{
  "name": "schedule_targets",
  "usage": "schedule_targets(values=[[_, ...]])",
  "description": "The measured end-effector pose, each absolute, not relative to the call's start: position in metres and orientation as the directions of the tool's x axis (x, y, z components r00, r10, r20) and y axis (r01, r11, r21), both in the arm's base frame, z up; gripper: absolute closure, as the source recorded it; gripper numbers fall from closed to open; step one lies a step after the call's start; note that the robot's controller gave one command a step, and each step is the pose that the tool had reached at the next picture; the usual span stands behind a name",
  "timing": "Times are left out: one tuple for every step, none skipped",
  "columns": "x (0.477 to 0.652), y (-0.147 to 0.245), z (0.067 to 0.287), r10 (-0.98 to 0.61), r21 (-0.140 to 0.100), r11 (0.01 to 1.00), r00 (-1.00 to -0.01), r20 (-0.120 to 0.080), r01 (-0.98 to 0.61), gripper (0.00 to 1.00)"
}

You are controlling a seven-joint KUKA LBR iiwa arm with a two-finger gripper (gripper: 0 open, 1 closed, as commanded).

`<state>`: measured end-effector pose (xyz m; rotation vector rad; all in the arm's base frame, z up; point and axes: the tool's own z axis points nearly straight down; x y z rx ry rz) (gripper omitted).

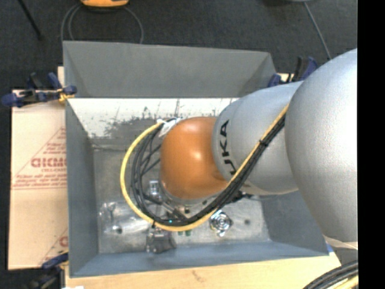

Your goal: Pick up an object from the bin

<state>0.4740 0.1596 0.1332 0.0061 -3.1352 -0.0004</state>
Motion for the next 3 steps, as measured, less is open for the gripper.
schedule_targets(values=[[0.4830,0.1591,0.1169,-0.003,0.011,1.000,-1.000,-0.025,-0.003,0.00],[0.4828,0.1494,0.1165,-0.047,0.009,0.999,-0.999,-0.022,-0.048,0.00],[0.4854,0.1516,0.1135,-0.040,0.010,0.999,-0.999,-0.030,-0.040,0.00]])
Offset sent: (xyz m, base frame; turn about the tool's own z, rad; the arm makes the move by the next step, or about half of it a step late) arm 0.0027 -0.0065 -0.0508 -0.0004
